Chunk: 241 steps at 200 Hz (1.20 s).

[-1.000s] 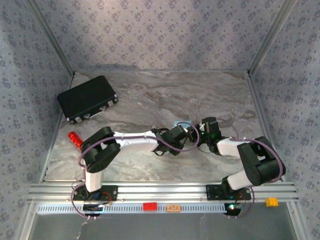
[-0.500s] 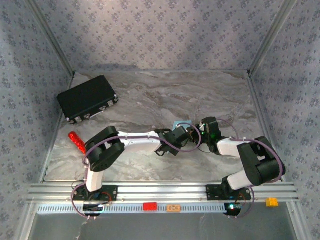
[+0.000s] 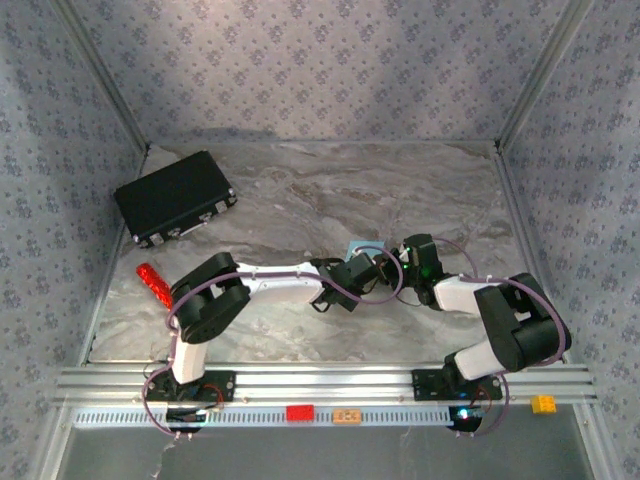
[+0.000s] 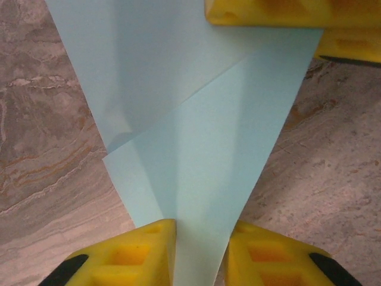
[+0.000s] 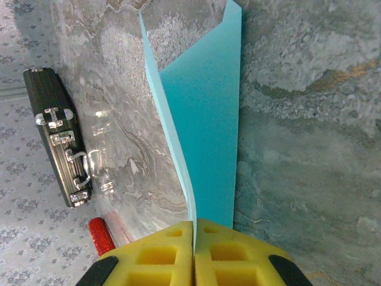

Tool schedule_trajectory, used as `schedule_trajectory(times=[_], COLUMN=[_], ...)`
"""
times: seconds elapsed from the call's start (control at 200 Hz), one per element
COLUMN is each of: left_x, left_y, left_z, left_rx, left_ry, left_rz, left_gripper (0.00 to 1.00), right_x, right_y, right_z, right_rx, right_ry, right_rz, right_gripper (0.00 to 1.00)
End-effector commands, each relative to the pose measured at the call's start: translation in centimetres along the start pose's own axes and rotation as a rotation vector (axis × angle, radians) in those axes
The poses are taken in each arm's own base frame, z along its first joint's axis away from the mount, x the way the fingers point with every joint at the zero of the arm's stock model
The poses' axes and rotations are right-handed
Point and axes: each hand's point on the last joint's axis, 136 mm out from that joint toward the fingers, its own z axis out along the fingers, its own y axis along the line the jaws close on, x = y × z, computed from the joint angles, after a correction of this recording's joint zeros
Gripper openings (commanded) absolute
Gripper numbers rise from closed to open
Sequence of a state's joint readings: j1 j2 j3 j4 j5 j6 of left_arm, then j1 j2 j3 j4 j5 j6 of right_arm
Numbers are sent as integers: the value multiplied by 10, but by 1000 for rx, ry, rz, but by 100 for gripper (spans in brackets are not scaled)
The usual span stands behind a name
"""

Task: Fold a paper plane with a square sheet of paper (pick it up from the middle)
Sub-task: Fold the wing for the fifth time at the center of the table.

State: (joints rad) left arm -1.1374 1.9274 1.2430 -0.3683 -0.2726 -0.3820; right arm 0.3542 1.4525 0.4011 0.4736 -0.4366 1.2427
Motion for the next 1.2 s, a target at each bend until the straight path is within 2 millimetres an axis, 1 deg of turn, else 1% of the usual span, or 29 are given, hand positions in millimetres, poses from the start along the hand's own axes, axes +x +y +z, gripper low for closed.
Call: schedule_trajectory(times=[0.0, 0.15, 0.215, 0.53, 0.78, 0.874, 1.104, 1.199], left_x=[1, 1, 1, 3, 6, 5, 3, 2], left_y=[-10, -11, -10, -7, -7, -7, -8, -7], left_z=[-1, -1, -1, -1, -1, 0, -2, -4], left_rx=[3, 0, -5, -26, -25, -22, -17, -17], left_ry=[7, 5, 5, 7, 12, 11, -5, -15], left_rz=[55, 56, 59, 58, 60, 60, 55, 51], left_gripper=[24, 23, 26, 27, 31, 29, 19, 18], right_x=[-2, -3, -2, -3, -4, -4, -3, -2], right_y=[10, 11, 11, 13, 13, 14, 13, 10], right_z=[1, 1, 1, 1, 1, 1, 1, 1], right_rx=[-15, -18, -18, -27, -29, -30, -27, -20], right_ry=[-5, -6, -6, -11, -13, -14, -16, -12], right_rz=[6, 6, 5, 6, 8, 8, 8, 7], right_gripper=[9, 8, 7, 4, 4, 3, 3, 5])
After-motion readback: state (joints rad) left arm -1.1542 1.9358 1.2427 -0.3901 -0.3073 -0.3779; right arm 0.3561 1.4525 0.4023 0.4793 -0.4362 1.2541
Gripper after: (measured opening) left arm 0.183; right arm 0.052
